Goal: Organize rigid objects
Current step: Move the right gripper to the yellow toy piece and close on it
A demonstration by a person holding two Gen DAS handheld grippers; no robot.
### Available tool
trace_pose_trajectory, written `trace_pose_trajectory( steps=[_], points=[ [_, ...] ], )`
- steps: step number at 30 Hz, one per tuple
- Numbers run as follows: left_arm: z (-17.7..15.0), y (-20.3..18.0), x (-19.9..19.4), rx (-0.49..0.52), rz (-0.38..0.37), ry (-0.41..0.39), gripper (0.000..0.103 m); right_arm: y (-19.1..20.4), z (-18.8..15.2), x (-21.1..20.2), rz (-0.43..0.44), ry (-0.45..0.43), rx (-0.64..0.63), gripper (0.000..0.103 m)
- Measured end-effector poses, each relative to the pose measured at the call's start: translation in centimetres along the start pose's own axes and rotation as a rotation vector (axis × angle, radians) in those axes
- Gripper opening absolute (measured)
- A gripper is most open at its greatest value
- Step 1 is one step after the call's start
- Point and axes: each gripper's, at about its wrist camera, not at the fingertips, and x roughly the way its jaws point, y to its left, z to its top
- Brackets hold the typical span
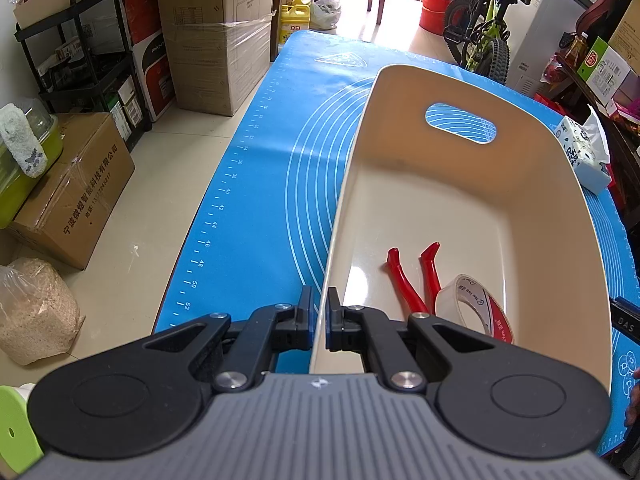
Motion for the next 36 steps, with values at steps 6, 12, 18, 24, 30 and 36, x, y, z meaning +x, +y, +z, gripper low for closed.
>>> trace_pose_trajectory(
  steps=[6,12,18,24,30,36],
  points=[
    [0.0,0.1,0.0,0.001,0.001,0.0,0.007,0.5,-0.1,0.9,0.004,-0.007,-0.018,0.069],
    [0.0,0.0,0.0,0.001,0.001,0.0,0.007,0.5,-0.6,1.8,0.0,0.008,-0.015,0.068],
    [0.1,0.1,0.0,0.001,0.001,0.0,0.007,0.5,-0.8,2.2,0.002,0.001,-0.026,0.064],
    [0.1,0.0,0.0,0.002,0.002,0.0,0.007,0.7,-1.0,2.0,0.016,-0.013,-0.039,0.048],
    [0.1,0.0,0.0,0.002,0.003,0.0,0.007,0.4,-1.0,1.1,0.002,-0.043,-0.022,0.048],
    [0.1,0.1,0.0,0.002,0.003,0.0,0.007,0.3,-0.7,0.4,0.0,-0.051,-0.005,0.048]
  ],
)
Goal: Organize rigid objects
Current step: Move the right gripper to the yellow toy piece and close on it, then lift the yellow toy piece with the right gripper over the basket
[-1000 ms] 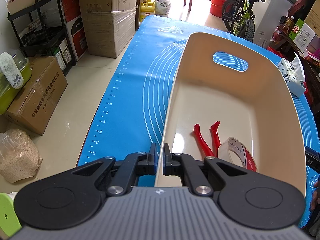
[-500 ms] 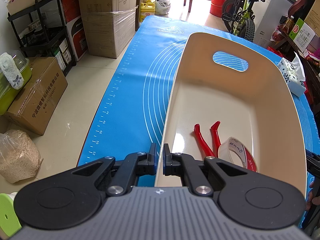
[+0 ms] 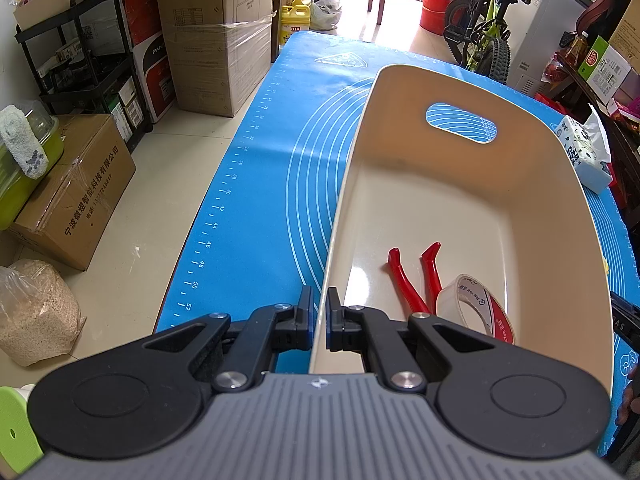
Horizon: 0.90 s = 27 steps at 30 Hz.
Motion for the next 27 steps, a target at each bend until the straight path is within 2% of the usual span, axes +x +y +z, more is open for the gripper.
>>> trace_pose_trajectory(
  steps=[10,27],
  points=[
    [0.0,-0.1,0.0,0.0,0.0,0.0,0.007,0.1,0.7,-1.2,-0.024,-0.061,0.004,0.047],
    [0.0,-0.1,0.0,0.0,0.0,0.0,0.007,0.2,2.3,-3.0,-0.034,-0.101,0.003,0.047]
  ],
)
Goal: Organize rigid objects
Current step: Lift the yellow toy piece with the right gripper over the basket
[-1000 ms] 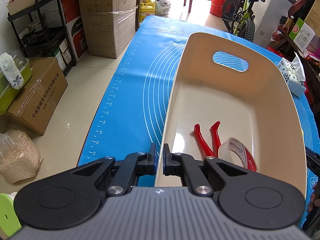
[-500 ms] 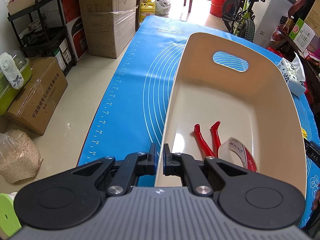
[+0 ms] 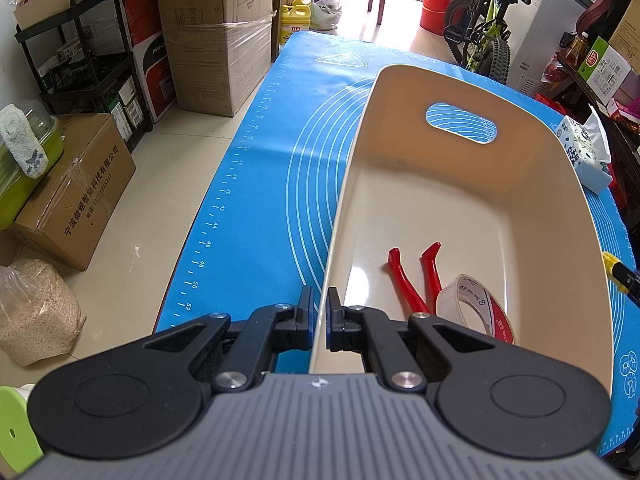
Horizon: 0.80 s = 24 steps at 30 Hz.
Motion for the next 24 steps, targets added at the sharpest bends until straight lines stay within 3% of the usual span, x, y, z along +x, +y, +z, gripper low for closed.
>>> trace_pose_trajectory(
  steps=[13,24],
  points=[
    [0.0,-0.1,0.0,0.0,0.0,0.0,0.007,3.1,3.4,-4.0,0.1,-0.093,-0.033,0.047],
    [0.0,-0.1,0.0,0.001,0.001,0.0,0.007,8.1,6.5,-7.5,0.257,-0.155,-0.075,0.047]
  ],
)
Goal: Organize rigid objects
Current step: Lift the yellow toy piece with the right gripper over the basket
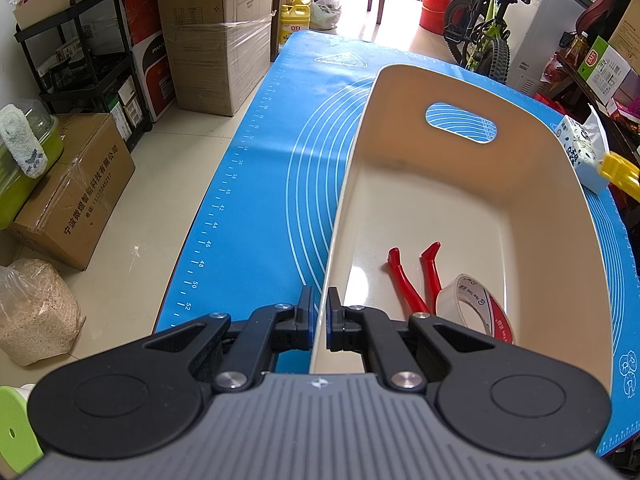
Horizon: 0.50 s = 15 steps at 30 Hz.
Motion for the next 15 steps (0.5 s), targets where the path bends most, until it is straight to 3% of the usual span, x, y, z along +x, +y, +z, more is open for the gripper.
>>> trace_pose_trajectory(
  steps=[10,15],
  points=[
    [0.0,0.1,0.0,0.002,0.001,0.0,0.007,6.4,-0.7,1.4,0.133,0.064,-0.11,0.047],
    [0.0,0.1,0.0,0.003,0.002,0.0,0.007,7.9,-2.3,2.6,0.121,0.136,-0.133,0.047]
  ],
)
